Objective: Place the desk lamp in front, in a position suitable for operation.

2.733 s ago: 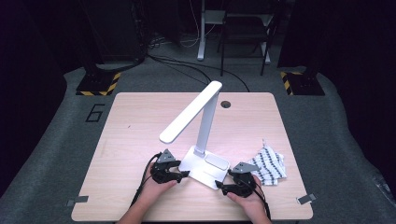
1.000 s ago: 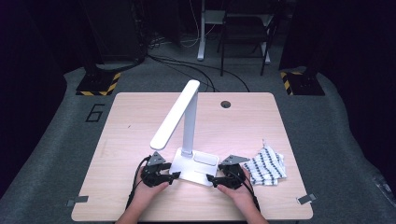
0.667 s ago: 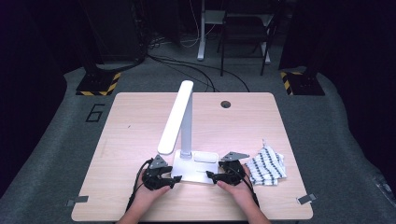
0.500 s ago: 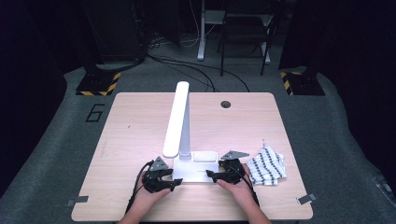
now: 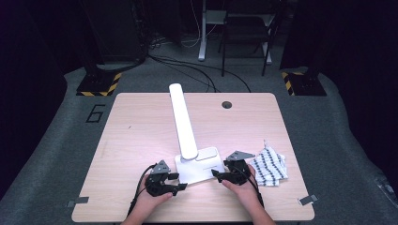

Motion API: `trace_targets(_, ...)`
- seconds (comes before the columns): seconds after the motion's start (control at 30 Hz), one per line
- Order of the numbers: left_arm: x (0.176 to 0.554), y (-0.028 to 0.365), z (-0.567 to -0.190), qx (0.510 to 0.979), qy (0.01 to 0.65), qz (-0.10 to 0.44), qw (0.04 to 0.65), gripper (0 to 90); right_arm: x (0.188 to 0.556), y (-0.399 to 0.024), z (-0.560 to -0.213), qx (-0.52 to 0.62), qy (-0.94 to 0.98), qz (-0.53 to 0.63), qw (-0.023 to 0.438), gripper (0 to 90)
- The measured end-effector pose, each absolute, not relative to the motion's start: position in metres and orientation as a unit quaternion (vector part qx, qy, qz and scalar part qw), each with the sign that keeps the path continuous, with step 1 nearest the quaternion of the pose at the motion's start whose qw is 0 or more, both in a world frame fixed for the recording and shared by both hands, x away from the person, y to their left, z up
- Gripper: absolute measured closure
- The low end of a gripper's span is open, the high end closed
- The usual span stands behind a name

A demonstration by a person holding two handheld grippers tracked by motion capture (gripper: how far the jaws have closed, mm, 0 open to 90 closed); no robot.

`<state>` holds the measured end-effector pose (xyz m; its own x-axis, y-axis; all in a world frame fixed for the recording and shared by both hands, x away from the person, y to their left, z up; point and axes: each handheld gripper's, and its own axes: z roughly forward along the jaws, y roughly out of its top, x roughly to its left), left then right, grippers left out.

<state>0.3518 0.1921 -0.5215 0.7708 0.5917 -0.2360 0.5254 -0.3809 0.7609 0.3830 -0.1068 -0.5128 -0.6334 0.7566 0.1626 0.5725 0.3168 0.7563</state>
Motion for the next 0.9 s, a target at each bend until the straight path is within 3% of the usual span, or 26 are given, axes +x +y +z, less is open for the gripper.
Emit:
trace_targets(0.13, 0.354, 0.186, -0.522, 0.836, 0.326, 0.041, 0.44, 39.7, 0.375, -0.113, -0.513, 0.423, 0.794, 0.423, 0.111, 29.9)
trace_targets(0.5, 0.393, 0.196, -0.522, 0.803, 0.389, 0.091, 0.442, 33.0, 0.373, -0.121, -0.522, 0.451, 0.777, 0.43, 0.084, 30.4)
trace_targets(0.9, 0.415, 0.194, -0.524, 0.805, 0.387, 0.077, 0.443, 31.0, 0.374, -0.12, -0.523, 0.46, 0.774, 0.427, 0.084, 29.3)
